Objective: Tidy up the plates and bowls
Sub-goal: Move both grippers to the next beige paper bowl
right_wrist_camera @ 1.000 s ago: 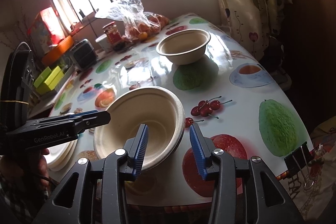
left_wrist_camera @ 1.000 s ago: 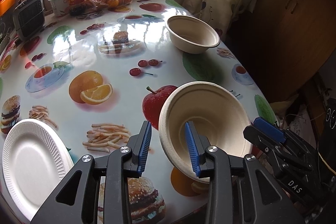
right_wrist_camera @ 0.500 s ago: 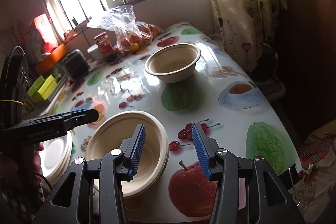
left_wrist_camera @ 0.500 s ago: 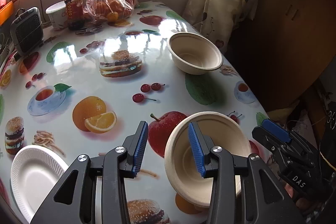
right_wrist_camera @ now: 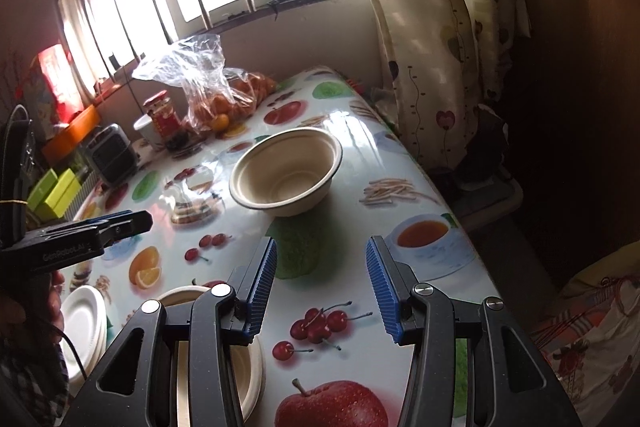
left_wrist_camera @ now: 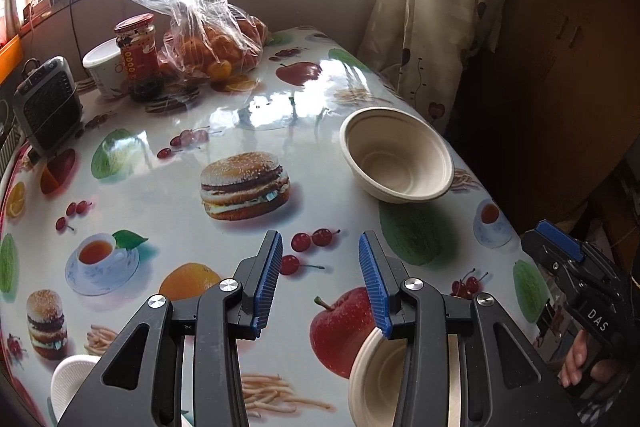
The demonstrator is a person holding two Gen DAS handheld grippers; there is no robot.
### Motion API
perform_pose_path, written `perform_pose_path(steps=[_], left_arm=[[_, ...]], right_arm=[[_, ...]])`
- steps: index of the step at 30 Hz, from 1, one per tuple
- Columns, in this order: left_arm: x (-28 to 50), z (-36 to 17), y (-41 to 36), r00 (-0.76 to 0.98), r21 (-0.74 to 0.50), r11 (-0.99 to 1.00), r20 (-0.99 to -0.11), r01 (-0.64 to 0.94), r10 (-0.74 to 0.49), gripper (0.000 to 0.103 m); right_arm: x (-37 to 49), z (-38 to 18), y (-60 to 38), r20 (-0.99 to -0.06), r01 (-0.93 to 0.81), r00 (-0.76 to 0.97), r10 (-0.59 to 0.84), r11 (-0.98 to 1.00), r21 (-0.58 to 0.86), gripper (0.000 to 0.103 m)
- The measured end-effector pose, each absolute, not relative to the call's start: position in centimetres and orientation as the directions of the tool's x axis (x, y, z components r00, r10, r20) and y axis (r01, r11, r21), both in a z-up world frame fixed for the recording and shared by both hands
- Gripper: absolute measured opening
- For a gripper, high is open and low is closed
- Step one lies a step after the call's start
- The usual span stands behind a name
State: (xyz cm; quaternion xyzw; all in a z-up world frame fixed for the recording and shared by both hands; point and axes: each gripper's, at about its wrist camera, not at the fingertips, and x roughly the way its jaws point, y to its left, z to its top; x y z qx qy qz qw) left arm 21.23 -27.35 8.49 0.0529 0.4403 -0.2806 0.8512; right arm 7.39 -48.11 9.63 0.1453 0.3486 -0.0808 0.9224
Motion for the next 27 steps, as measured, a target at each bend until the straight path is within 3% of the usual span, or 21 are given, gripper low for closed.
perform_pose_path(steps=[17,27], left_arm=[[25.4,8.2,-30.5,0.458,-0.117,0.816,-0.778,0.566,-0.429,0.041],[28.0,6.8,-32.2,0.394,-0.18,0.806,-0.799,0.564,-0.454,0.041]], right_arm=[[12.1,9.2,-50.2,-0.692,0.249,0.719,-0.065,0.954,0.169,0.046],[15.0,7.8,-50.6,-0.716,0.219,0.698,-0.025,0.959,0.18,0.046]])
